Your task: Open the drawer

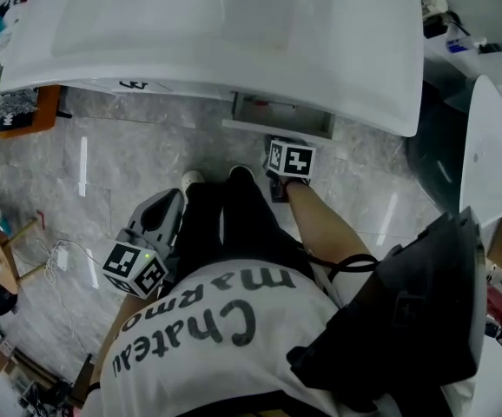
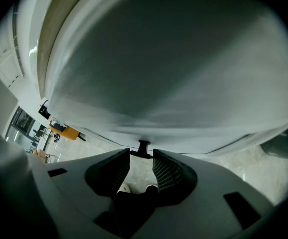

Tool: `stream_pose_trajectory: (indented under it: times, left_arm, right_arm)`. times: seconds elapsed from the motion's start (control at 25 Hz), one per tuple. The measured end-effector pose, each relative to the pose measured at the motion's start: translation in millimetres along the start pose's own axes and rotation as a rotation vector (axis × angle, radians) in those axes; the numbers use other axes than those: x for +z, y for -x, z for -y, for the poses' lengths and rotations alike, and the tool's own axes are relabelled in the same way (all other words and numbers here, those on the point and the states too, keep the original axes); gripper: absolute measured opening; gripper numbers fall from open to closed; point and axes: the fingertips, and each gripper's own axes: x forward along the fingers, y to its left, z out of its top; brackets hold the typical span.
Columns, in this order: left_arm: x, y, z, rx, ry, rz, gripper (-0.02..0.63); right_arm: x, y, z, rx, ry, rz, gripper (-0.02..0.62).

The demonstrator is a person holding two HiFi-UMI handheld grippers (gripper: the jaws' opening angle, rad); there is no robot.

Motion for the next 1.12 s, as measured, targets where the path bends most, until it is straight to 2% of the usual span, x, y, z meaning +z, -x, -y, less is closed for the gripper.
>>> stream_pose_trajectory:
  times: [0.2, 0.36, 0.52, 0.8, 1.12]
  left_arm:
    - [-4, 1, 2, -0.036, -0.027, -0.029, 0.002]
    - [-7, 13, -3, -0.043, -0.014, -0.034, 0.002]
    - [-8, 26, -9, -0.040, -0.021, -0.034, 0.002]
    - [-37, 52, -31, 0.017, 0.029, -0.047, 0.002]
    - [-31, 58, -31, -0.007, 0.003, -0.034, 0.002]
  right_arm:
    - [4, 1, 0, 0.003, -0.020, 0.009, 0.150]
    - [1, 3, -1, -0.002, -0.048, -0.003, 0.150]
    - [0, 5, 2, -0.029, -0.039, -0.021, 0.146]
    - [-4, 4, -1, -0.048, -0.032, -0.015, 0.143]
    - [-4, 2, -1, -0.057, -0.094, 0.001, 0.150]
